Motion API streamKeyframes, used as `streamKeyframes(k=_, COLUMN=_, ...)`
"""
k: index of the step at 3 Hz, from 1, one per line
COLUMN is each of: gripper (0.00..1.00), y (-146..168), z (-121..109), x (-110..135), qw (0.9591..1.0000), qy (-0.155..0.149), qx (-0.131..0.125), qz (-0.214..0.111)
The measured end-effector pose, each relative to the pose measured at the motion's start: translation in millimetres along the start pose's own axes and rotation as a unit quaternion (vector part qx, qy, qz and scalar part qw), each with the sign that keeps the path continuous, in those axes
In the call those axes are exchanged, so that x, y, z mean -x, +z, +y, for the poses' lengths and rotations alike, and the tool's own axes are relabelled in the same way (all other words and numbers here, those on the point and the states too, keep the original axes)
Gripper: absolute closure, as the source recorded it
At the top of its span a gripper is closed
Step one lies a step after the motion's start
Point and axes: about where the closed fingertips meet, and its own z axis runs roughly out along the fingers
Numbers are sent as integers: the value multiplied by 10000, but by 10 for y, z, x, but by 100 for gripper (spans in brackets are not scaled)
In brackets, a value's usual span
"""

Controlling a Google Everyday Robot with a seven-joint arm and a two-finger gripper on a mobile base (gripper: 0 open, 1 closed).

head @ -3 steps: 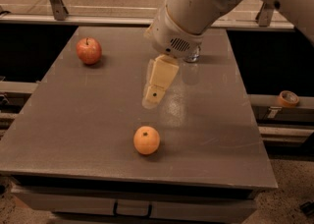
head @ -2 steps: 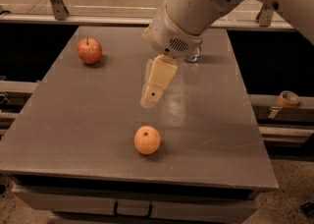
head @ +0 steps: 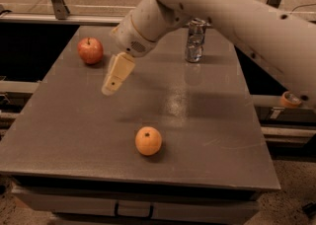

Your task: Move apple near redbull can

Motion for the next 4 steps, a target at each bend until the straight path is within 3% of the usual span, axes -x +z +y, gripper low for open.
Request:
streamKeyframes(k=1, gripper=0, y=422, z=-550, x=131, qw=9980, qy=175, qx=-181, qz=-574)
streamKeyframes(k=2, gripper=0, y=733, z=-900, x=227, qw=9939, qy=427, qx=-283, qz=-976)
streamKeyframes(k=3, gripper=0, y=944, z=-1107, x=231, qw=9882, qy=770, qx=-537, qz=-1206)
streamKeyframes(k=4, gripper=17, y=1150, z=-1169, x=154, qw=9822, qy=1101, qx=-747, qz=-1328)
